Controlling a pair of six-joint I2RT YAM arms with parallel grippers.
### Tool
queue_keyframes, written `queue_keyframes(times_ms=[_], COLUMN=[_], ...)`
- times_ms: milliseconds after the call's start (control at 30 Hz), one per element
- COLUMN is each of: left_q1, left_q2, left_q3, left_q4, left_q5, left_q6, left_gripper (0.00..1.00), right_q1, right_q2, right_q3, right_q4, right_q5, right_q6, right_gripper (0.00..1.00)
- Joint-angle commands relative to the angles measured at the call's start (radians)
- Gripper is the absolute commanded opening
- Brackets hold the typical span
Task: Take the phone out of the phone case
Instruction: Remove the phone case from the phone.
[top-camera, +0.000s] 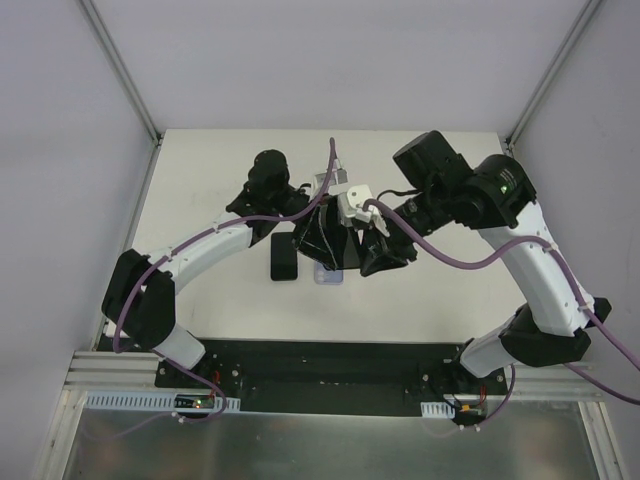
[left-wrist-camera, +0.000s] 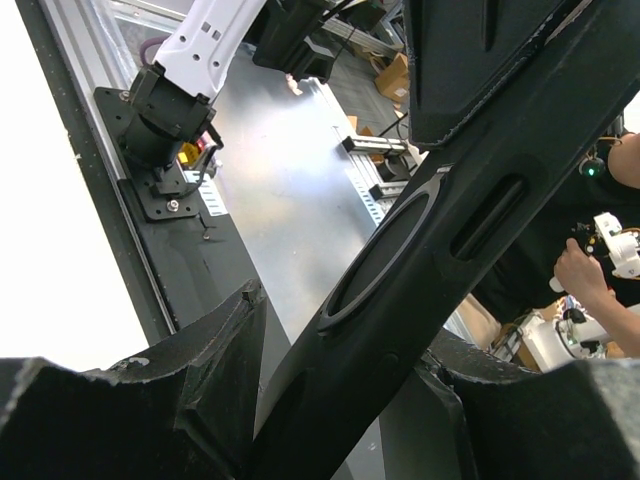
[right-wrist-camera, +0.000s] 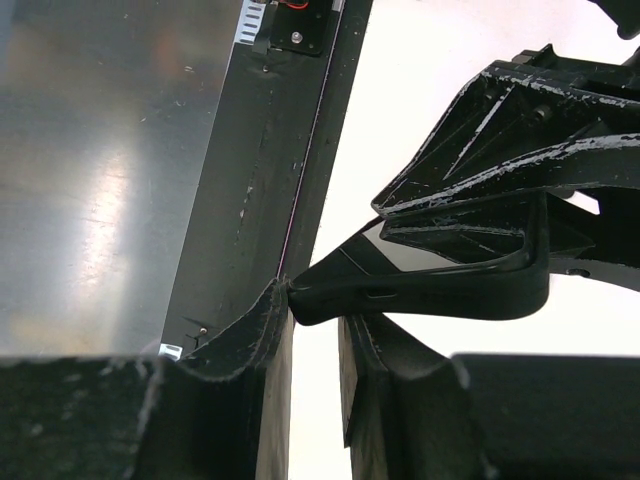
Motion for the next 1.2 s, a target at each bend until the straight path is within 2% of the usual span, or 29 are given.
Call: queue_keyframes(times_ms=[0, 367, 633, 967, 1167], left_q1=[-0.104, -0.131, -0.131, -0.117, -0.064], left_q2=[0.016, -0.001, -0.007, -0.033, -0.068], left_q3=[0.0, 0.003, -0.003, 0.001, -0.006], left_q4=[-0.058, -0.056, -0.053, -0.015, -0.013], left_q5=[0.134, 0.16, 0.157, 0.157, 0.119], left_q6=[-0.104, -0.109, -0.112, -0.144, -0.146], left_gripper=[0.0, 0.0, 0.0, 0.0, 0.0], right_q1=[0.007, -0.053, -0.093, -0.215, -0.292], right_q2=[0.057, 0.031, 0.023, -0.118, -0.214], right_q3=[-0.005, -0.052, -0.072, -0.279, -0.433], right_q4=[-0.047, -0.075, -0.054, 0.196, 0.353], right_q5=[-0.243, -0.277, -0.277, -0.223, -0.197], right_q6=[-0.144, -0.207, -0.18, 0.049, 0.2], right_gripper=[0.0, 0.0, 0.0, 0.0, 0.0])
